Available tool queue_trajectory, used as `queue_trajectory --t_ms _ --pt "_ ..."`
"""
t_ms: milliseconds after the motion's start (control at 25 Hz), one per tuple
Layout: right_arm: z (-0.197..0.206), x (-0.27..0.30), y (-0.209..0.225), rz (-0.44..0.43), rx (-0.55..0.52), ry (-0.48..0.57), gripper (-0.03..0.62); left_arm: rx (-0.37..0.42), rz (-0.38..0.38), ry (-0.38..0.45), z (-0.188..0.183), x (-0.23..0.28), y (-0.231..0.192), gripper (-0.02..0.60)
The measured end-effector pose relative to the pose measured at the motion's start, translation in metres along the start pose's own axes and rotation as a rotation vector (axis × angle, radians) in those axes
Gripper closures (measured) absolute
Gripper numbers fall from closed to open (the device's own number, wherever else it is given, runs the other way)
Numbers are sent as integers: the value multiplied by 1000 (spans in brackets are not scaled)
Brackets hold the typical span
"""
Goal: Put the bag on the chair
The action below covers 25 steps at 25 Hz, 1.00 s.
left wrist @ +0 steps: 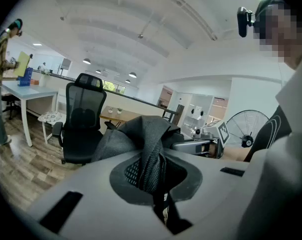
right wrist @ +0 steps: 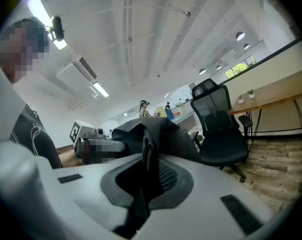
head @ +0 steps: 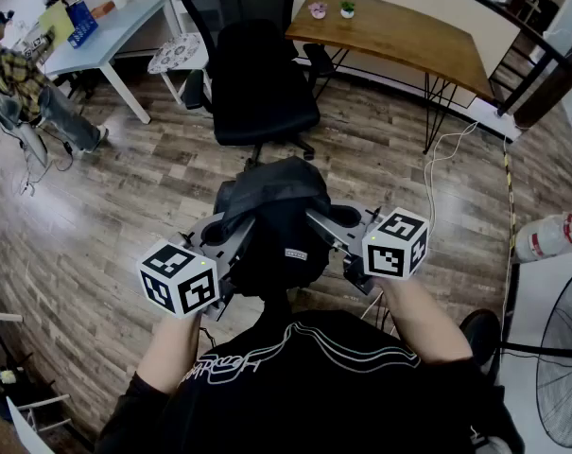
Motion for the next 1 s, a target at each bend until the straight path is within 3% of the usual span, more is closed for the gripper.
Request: queue_trajectory --t_ms 440,1000 --pt "0 25 35 33 21 -15 589 -17 13 -27 -1 29 -37 548" --pt "-20 103 84 61 62 -23 588 -48 32 -71 -31 63 -127 548"
Point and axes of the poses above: the fingertips, and each gripper's own axes: x forward along the fingers, y to its right, z out of its underside, the point moved 3 cm from there along -x, backward along the fingers, and after that the axes turned 10 degrees about y, right-handed, at the moved point
